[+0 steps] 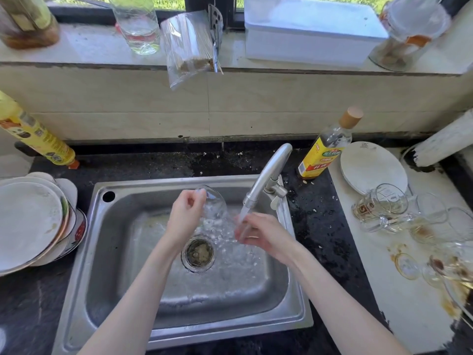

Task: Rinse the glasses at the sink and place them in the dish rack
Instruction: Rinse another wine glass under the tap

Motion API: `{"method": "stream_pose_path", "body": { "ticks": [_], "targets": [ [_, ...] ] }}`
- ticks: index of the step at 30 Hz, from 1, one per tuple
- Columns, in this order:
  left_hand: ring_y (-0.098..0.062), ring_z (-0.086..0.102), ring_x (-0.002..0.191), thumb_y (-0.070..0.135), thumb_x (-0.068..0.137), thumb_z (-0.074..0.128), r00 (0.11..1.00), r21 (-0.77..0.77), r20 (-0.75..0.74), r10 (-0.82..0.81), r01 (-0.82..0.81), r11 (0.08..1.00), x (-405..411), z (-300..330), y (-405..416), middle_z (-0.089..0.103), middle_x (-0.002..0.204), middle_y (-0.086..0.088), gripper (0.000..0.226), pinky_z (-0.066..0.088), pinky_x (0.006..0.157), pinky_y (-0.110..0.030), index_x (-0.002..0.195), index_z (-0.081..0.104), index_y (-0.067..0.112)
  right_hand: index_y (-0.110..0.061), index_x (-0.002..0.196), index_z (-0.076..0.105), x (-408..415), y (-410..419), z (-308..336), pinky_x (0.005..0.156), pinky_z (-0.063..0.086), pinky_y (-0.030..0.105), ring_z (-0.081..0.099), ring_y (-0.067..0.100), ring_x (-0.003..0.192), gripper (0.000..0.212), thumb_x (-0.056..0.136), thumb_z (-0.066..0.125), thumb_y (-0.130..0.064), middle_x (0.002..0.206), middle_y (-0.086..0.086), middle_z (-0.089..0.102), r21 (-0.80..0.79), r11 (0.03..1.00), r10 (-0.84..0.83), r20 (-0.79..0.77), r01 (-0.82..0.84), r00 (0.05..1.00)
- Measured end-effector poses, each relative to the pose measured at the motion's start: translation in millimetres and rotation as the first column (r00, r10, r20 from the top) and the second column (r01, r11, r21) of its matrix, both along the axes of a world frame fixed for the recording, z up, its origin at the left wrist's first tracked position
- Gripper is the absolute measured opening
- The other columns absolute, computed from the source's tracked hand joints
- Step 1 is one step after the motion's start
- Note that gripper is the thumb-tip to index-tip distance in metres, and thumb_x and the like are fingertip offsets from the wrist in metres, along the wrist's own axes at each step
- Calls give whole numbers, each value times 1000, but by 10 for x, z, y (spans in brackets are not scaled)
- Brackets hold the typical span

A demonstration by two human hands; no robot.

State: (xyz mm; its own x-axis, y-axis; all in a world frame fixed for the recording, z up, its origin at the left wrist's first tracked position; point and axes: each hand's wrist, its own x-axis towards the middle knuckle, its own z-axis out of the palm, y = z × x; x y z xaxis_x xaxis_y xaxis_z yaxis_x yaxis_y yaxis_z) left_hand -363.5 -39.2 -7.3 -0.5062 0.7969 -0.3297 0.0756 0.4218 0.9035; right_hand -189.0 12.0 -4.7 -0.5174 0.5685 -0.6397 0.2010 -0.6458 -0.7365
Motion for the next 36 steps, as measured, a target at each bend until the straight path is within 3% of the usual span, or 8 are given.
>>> {"method": "stream_pose_path", "body": {
  "ticks": [5, 10, 13, 15, 21, 27, 32, 36],
  "targets": [
    [-24, 54, 70, 33, 97, 42, 873, -187, 437, 218, -149, 971, -67, -236, -93, 40, 75, -6, 32, 52, 81, -42, 92, 47, 2, -12, 96, 64, -19, -13, 87, 74, 55, 29, 65, 19, 74, 18, 78, 66, -11, 82, 7, 67, -171, 985, -23, -312, -32, 950],
    [-33, 53, 86, 28, 96, 46, 669, -352, 655, 351, -142, 925, 51, -330, -171, 41, 88, -13, 34, 55, 65, -41, 107, 43, -3, -10, 91, 61, -64, -80, 91, 53, 52, 18, 60, 13, 59, 15, 77, 65, -7, 70, 3, 63, -225, 974, -90, -335, 13, 938],
    [-25, 58, 70, 30, 96, 45, 652, -383, 655, 381, -148, 912, 152, -347, -177, 37, 80, -9, 48, 53, 83, -47, 126, 36, -7, -7, 95, 59, -104, -123, 48, 40, 41, 13, 51, 7, 46, 14, 85, 61, -17, 65, -1, 57, -175, 970, -212, -259, 170, 942],
    [-21, 59, 54, 30, 97, 43, 689, -390, 615, 383, -156, 907, 209, -344, -165, 36, 76, -7, 53, 49, 92, -48, 134, 30, -6, -10, 96, 60, -119, -146, -2, 35, 27, 14, 35, 4, 36, 15, 95, 50, -21, 58, -2, 50, -101, 960, -275, -143, 262, 951],
    [-23, 54, 68, 31, 98, 40, 745, -351, 541, 390, -222, 910, 237, -357, -169, 38, 80, -6, 39, 48, 91, -42, 120, 38, -1, -4, 102, 52, -229, -188, -38, 49, 19, 23, 22, 6, 47, 40, 100, 33, -39, 58, -6, 29, 188, 971, -167, 95, 148, 981],
    [-17, 42, 55, 32, 98, 40, 941, -171, 215, 260, -226, 959, 148, -380, -211, 30, 60, -1, 38, 51, 78, -43, 64, 34, 15, 0, 112, 50, -161, -186, -195, 48, 30, 19, 34, 8, 56, 32, 100, 38, -27, 70, 0, 40, -177, 949, -271, -29, 262, 962],
    [-14, 42, 68, 26, 95, 48, 971, 31, -231, 55, -49, 998, 199, -273, -274, 43, 72, 0, 26, 33, 60, -18, 72, 39, 17, -7, 95, 52, -131, -208, -330, 72, 53, 37, 55, 24, 73, 16, 98, 47, -22, 83, 12, 53, -401, 825, -419, 39, 398, 907],
    [8, 43, 88, 19, 87, 60, 878, 232, -468, -102, 234, 944, 299, -194, -271, 42, 90, 2, 19, 33, 80, -6, 75, 47, 14, -1, 90, 51, -90, -238, -383, 104, 39, 46, 55, 31, 89, 17, 96, 36, 4, 97, 20, 53, -522, 748, -448, 59, 410, 892]
  ]
}}
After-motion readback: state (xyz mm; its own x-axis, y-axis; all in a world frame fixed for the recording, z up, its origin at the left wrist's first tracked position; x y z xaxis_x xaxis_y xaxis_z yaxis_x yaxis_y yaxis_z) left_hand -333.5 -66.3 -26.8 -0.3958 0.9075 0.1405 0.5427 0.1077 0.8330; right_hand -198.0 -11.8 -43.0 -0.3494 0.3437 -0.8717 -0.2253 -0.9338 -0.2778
